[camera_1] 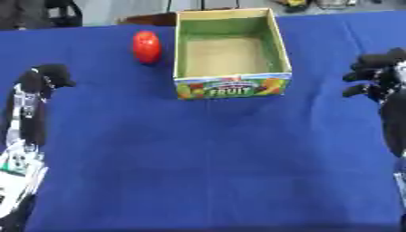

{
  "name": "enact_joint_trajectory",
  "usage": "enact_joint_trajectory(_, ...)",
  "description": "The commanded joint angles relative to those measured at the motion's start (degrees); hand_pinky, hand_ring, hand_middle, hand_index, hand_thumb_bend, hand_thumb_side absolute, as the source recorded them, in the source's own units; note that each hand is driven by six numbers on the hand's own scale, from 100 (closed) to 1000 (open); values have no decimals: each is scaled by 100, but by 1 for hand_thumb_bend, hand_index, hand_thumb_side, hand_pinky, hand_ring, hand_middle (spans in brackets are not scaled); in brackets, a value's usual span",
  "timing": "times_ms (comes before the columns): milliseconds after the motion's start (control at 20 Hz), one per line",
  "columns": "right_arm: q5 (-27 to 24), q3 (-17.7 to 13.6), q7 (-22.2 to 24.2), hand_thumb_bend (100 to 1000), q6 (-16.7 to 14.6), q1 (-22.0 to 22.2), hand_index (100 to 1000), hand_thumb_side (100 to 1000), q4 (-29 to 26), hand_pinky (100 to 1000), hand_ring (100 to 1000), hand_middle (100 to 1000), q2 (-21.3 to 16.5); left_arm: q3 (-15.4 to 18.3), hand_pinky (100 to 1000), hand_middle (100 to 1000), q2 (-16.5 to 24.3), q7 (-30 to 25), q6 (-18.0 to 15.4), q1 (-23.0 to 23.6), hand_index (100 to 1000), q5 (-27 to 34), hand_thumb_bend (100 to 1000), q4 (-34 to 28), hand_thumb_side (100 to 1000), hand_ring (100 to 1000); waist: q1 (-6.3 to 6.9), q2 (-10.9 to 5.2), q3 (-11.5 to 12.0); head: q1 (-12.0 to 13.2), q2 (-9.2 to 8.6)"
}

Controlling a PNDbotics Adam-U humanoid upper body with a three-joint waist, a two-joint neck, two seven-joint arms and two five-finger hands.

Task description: Pick up objects on the table and place them in the box.

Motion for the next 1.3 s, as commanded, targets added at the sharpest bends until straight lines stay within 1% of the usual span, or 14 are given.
enact_joint_trajectory(50, 45, -9, -14, 100, 0, -33, 683, 830, -142, 492, 614, 595, -61, 44, 722, 540, 102, -13, 20, -59, 673, -15, 762, -69, 912, 557, -8, -99, -7, -6, -6)
enact_joint_trajectory(300, 44, -10, -16, 100, 0, -30, 683, 830, -141, 491, 615, 596, -64, 54, 722, 540, 145, -21, 90, -103, 673, -64, 771, -61, 898, 558, -7, -108, -14, -9, -14)
enact_joint_trajectory(400, 44, -9, -16, 100, 1, -28, 683, 829, -139, 491, 615, 596, -65, 56, 721, 542, 173, -34, 146, -139, 674, -108, 792, -55, 869, 561, -4, -111, -15, -11, -19)
enact_joint_trajectory(500, 43, -6, -14, 100, 2, -24, 683, 829, -137, 491, 615, 596, -68, 60, 724, 548, 259, -83, 279, -235, 677, -250, 812, -49, 823, 568, -4, -119, -16, -16, -21)
enact_joint_trajectory(600, 43, -2, -8, 100, 4, -15, 683, 829, -133, 491, 615, 596, -72, 60, 728, 556, 423, -195, 530, -448, 681, -517, 835, -40, 778, 578, -4, -135, -18, -18, -23)
enact_joint_trajectory(650, 42, 1, -5, 100, 5, -9, 683, 829, -129, 491, 615, 596, -75, 55, 733, 567, 530, -284, 698, -607, 688, -696, 852, -28, 732, 592, -3, -147, -21, -16, -23)
enact_joint_trajectory(750, 40, 7, 2, 100, 7, 2, 683, 829, -123, 491, 615, 596, -77, 41, 740, 585, 728, -510, 1070, -952, 702, -1078, 862, 21, 683, 606, -2, -165, -33, -12, -26)
enact_joint_trajectory(800, 38, 12, 6, 100, 9, 9, 683, 829, -120, 491, 615, 596, -78, 24, 740, 587, 830, -663, 1256, -1142, 704, -1282, 865, 66, 677, 607, -1, -173, -40, -10, -27)
enact_joint_trajectory(850, 36, 18, 11, 100, 11, 16, 682, 830, -116, 491, 616, 596, -81, -12, 739, 606, 946, -849, 1431, -1361, 725, -1502, 909, 139, 626, 616, 1, -183, -52, -5, -29)
enact_joint_trajectory(1000, 29, 35, 28, 100, 15, 34, 682, 830, -107, 490, 616, 596, -79, -147, 739, 627, 1230, -1539, 1865, -2113, 753, -2227, 889, 585, 585, 630, 3, -205, -93, 12, -38)
enact_joint_trajectory(1050, 26, 44, 36, 100, 18, 38, 682, 831, -104, 490, 616, 596, -77, -208, 741, 642, 1318, -1782, 1956, -2389, 766, -2467, 861, 804, 567, 641, 3, -212, -116, 15, -50)
enact_joint_trajectory(1100, 23, 52, 44, 100, 19, 39, 682, 831, -103, 490, 616, 596, -77, -260, 742, 647, 1389, -2001, 2008, -2639, 770, -2704, 857, 1033, 564, 645, 2, -216, -135, 17, -60)
enact_joint_trajectory(1150, 21, 60, 53, 100, 20, 41, 682, 831, -101, 490, 616, 596, -77, -317, 743, 660, 1452, -2223, 2032, -2887, 785, -2933, 825, 1294, 560, 655, 5, -220, -159, 26, -70)
enact_joint_trajectory(1300, 14, 81, 75, 100, 24, 48, 682, 833, -94, 490, 616, 596, -86, -445, 746, 686, 1572, -2825, 1961, -3552, 810, -3677, 801, 2131, 561, 678, 24, -228, -228, 60, -93)
